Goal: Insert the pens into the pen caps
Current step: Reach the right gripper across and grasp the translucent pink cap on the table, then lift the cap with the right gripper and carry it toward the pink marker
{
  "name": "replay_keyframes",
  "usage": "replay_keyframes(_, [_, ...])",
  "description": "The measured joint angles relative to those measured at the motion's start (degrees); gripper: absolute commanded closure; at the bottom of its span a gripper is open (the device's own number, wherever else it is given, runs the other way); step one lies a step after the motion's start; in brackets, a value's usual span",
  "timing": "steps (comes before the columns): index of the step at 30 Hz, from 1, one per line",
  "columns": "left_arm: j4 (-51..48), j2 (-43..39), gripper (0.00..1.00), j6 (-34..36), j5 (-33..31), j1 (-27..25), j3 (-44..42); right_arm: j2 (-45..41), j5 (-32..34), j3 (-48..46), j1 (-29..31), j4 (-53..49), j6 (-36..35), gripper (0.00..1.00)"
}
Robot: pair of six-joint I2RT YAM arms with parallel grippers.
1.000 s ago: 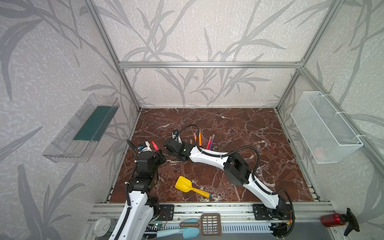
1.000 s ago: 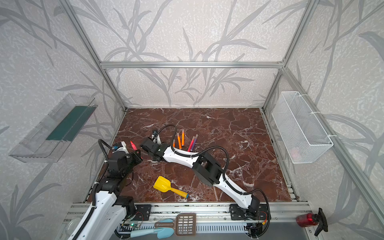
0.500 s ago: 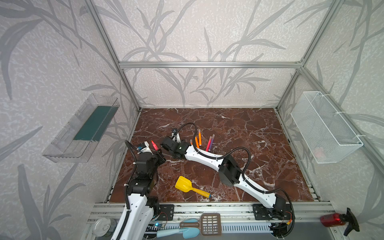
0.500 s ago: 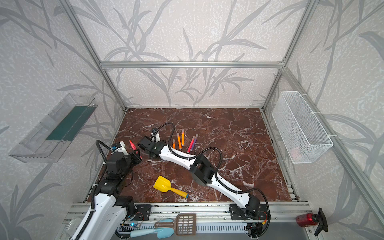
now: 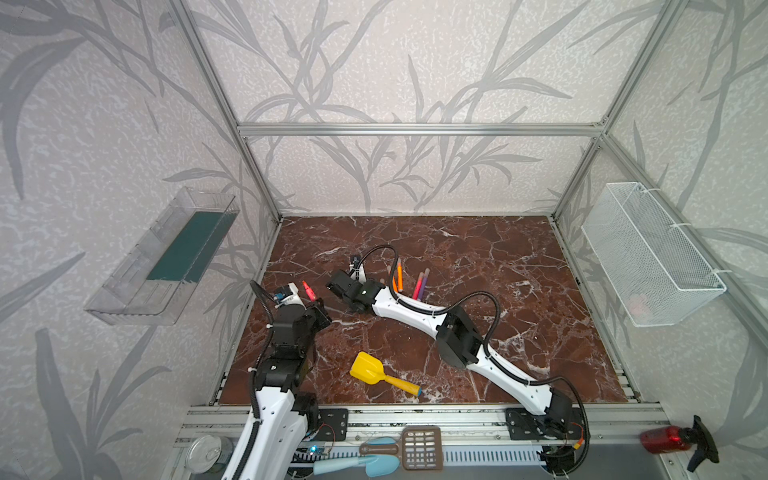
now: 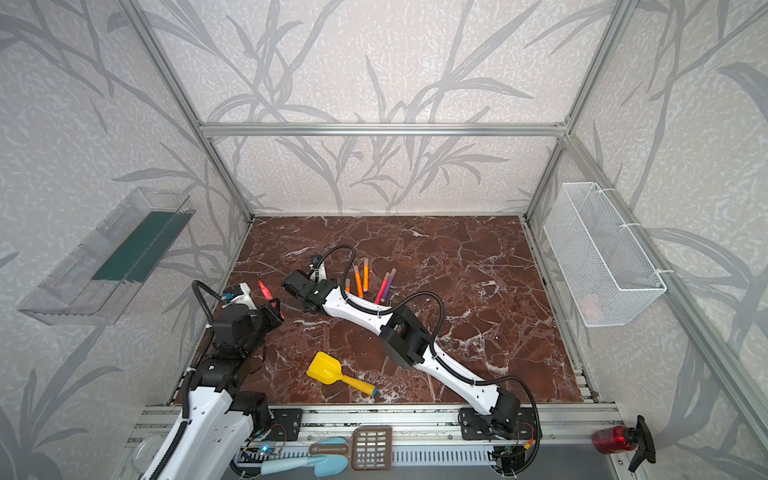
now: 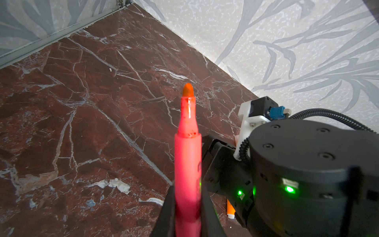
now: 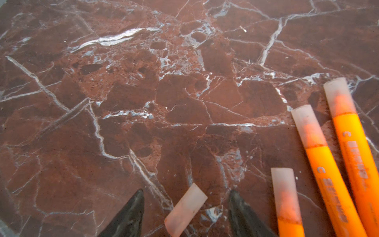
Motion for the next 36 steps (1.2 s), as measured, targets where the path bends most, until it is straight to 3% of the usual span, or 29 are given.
replay_keyframes(17, [-0.2,-0.9,1.0,0.0,0.3,0.0,-0.1,-0.3,0.3,-4.4,-0.4,3.0,1.6,0.57])
replay_keyframes(23, [-0.8,-1.9,1.0,0.0,0.3,0.0,-0.1,-0.8,0.7,-5.5,-0.3,3.8,2.3,0.74])
replay_keyframes(36, [-1.7,-2.2,1.0,0.0,1.7,0.0,-0.1,-6.4,-1.0,-15.5,-0.2,8.1,4.3,0.9])
